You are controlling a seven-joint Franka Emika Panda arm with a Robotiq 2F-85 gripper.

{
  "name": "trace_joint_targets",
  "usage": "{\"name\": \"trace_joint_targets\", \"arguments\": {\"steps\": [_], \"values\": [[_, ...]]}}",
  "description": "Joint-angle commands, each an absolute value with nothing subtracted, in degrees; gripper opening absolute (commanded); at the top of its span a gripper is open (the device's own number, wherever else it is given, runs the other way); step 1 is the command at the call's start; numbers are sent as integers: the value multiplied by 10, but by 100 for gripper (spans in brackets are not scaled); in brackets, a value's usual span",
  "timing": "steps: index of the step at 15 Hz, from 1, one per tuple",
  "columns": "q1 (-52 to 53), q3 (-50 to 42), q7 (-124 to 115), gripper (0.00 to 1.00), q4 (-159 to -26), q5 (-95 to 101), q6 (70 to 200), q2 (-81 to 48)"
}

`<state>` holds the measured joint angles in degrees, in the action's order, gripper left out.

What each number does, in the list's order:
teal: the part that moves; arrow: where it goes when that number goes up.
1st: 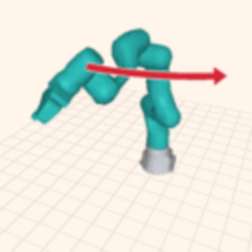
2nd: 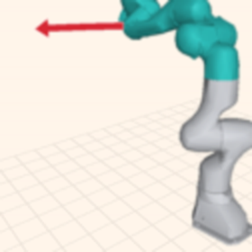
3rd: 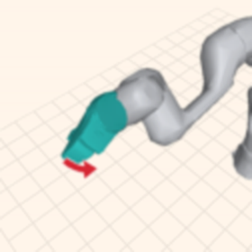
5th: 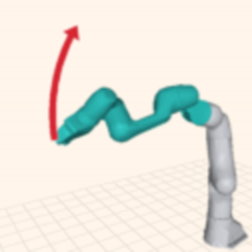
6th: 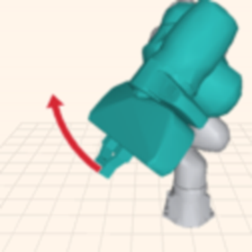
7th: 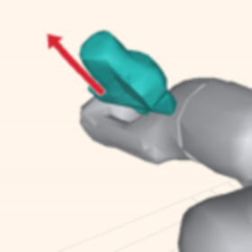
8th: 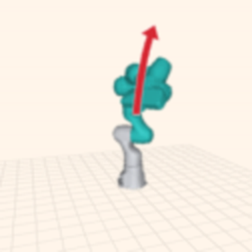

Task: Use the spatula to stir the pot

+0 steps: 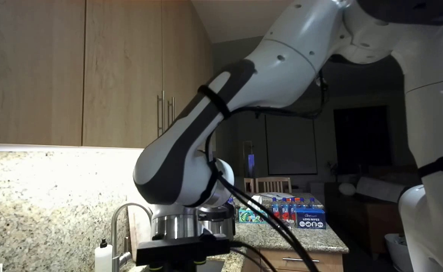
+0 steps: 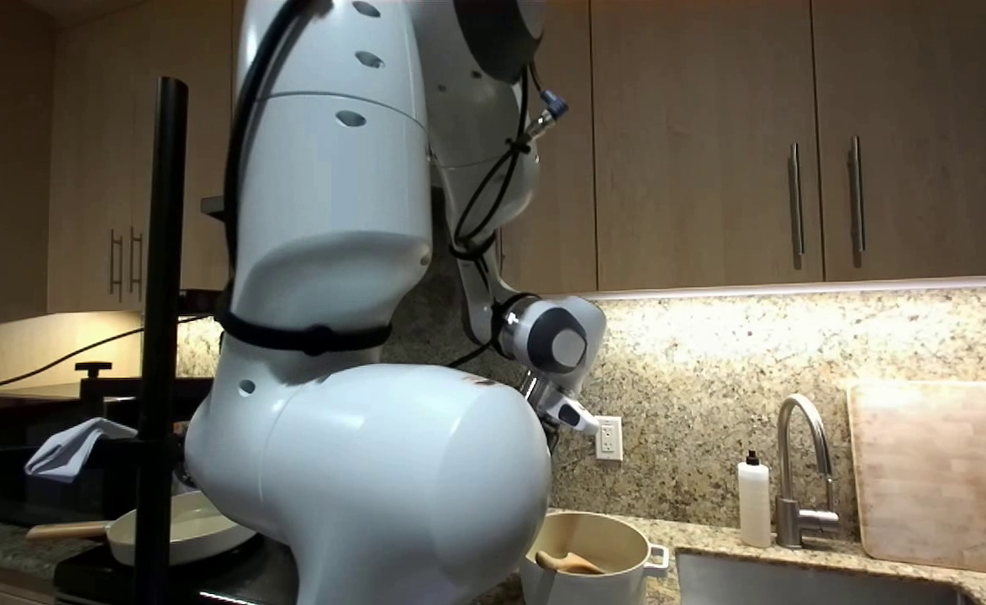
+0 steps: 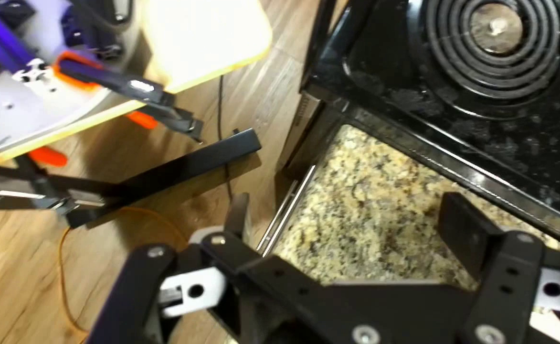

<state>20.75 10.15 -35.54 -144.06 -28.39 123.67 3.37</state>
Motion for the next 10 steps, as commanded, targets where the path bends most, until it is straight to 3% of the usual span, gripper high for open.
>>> {"name": "trace_joint_targets", "arguments": {"steps": [1,6,10], "values": [[179,132,-410,100,-1472,-158,1151,164],[141,153,-380,100,-1385,-14,995,240],[116,142,-311,100,-1347,41,984,262]]}}
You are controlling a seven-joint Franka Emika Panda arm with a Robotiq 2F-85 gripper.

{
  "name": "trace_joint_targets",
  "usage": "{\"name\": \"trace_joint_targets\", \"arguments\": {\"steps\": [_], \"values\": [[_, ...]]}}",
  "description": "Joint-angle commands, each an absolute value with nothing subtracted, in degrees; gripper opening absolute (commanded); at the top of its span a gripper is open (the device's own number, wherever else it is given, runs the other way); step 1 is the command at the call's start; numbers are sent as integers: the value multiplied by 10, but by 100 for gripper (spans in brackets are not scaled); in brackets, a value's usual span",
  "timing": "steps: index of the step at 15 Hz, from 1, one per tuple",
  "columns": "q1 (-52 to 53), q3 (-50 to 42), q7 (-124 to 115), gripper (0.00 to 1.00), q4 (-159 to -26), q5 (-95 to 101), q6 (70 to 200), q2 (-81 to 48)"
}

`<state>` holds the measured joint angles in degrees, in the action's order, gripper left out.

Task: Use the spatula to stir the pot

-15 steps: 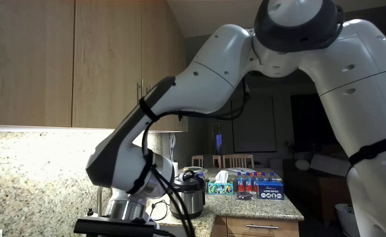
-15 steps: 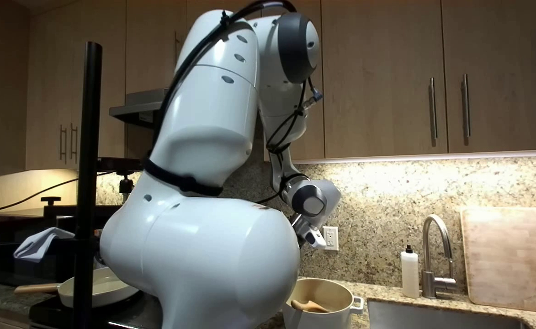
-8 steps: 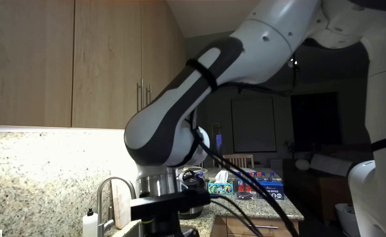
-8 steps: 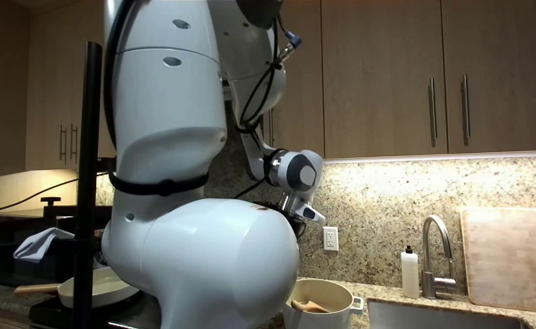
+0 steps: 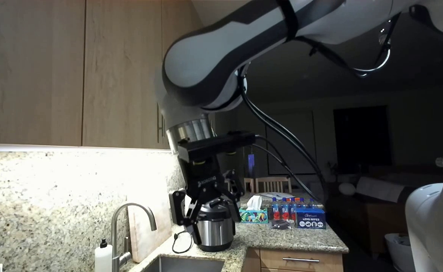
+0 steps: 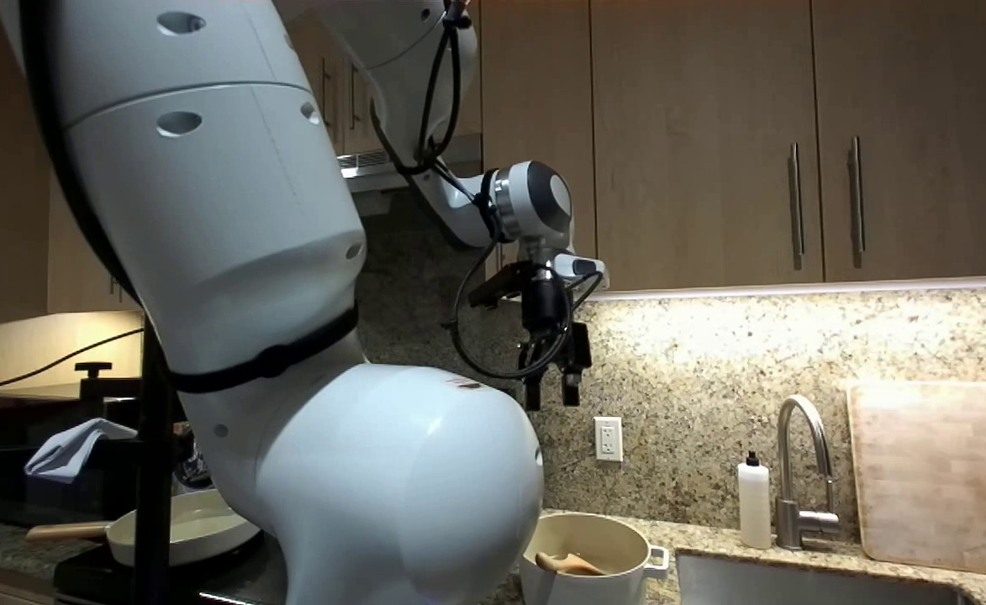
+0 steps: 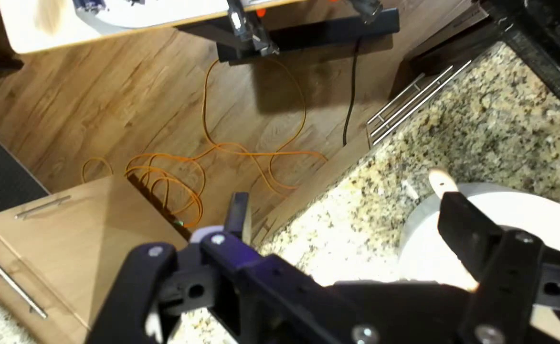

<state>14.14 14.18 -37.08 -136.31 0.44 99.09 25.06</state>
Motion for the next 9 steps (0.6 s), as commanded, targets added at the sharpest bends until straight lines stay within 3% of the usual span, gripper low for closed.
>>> {"name": "trace_joint_targets", "arguments": {"steps": [1,9], "values": [[110,137,-287,100,-1343,50,992,263],[90,137,-266,100,-1338,46,992,261]]}}
